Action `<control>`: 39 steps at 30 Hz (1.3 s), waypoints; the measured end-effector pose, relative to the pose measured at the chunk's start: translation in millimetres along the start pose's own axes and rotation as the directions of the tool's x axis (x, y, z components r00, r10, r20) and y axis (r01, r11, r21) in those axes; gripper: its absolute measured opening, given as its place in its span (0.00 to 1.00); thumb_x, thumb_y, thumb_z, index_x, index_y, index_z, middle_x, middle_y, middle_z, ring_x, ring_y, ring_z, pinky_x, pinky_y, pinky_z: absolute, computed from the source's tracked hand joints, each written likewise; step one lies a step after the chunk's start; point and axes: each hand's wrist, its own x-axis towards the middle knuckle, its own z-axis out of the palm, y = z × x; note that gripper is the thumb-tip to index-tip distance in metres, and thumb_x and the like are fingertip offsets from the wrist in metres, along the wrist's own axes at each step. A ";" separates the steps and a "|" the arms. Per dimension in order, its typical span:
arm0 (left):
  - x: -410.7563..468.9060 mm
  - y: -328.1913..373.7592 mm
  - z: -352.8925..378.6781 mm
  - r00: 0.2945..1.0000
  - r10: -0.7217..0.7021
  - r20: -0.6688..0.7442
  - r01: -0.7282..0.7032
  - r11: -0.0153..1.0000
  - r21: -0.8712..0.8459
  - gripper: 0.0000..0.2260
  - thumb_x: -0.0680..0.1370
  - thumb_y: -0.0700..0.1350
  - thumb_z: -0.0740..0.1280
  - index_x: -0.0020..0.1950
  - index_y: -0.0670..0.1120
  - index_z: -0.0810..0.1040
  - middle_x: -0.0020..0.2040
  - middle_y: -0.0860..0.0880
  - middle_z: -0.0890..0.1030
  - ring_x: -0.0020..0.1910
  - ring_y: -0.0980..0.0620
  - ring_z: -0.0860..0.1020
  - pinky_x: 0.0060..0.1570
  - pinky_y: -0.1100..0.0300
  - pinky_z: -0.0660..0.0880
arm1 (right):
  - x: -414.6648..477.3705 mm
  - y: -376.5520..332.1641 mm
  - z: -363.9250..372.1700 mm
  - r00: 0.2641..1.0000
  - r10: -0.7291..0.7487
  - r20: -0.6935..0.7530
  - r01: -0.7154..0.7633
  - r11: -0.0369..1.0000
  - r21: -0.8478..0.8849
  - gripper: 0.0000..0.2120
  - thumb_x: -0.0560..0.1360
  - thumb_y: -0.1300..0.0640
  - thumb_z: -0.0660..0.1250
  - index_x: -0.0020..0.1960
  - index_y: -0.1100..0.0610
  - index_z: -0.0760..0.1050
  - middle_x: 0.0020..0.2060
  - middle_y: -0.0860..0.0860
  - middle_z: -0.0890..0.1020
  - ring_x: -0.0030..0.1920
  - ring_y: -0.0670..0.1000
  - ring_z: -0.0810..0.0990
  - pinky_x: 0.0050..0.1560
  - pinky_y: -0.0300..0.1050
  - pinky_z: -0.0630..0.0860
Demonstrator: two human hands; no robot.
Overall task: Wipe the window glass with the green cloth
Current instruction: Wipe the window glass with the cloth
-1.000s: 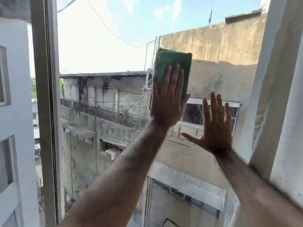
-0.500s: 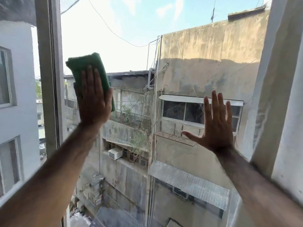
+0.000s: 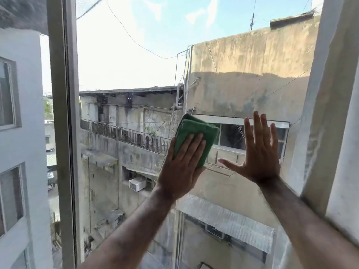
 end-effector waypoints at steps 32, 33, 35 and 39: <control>-4.3 -51.3 -28.7 0.984 -0.175 -0.016 0.175 0.984 0.042 0.33 0.85 0.62 0.57 0.82 0.40 0.62 0.83 0.40 0.61 0.83 0.39 0.61 0.79 0.33 0.61 | -0.7 -1.5 -1.8 1.000 0.003 -0.006 -0.003 1.000 0.007 0.63 0.70 0.18 0.64 0.84 0.66 0.57 0.85 0.66 0.55 0.86 0.66 0.53 0.85 0.70 0.52; -1.9 -53.3 -35.9 0.987 -0.159 -0.027 0.160 0.986 0.037 0.31 0.86 0.60 0.58 0.82 0.41 0.64 0.82 0.40 0.64 0.81 0.40 0.64 0.79 0.34 0.61 | -0.9 -1.3 -2.0 1.000 0.001 -0.003 -0.001 1.000 0.006 0.63 0.70 0.18 0.63 0.84 0.66 0.56 0.85 0.66 0.55 0.86 0.66 0.53 0.86 0.69 0.51; 6.0 -60.8 -50.6 0.984 -0.152 -0.096 0.155 0.988 0.022 0.22 0.85 0.51 0.62 0.77 0.42 0.72 0.78 0.42 0.72 0.74 0.43 0.75 0.79 0.36 0.62 | -1.3 -1.2 -1.7 1.000 0.000 -0.008 0.000 1.000 0.001 0.63 0.70 0.18 0.62 0.84 0.66 0.56 0.85 0.66 0.55 0.86 0.66 0.53 0.86 0.68 0.49; 33.6 -81.6 -73.3 0.975 -0.162 -0.154 0.160 0.987 -0.024 0.15 0.79 0.37 0.70 0.65 0.45 0.82 0.64 0.47 0.84 0.59 0.46 0.84 0.70 0.41 0.75 | -1.4 -1.7 -1.9 1.000 -0.003 -0.008 0.003 1.000 -0.007 0.63 0.70 0.18 0.62 0.84 0.66 0.56 0.85 0.66 0.55 0.86 0.66 0.53 0.87 0.67 0.48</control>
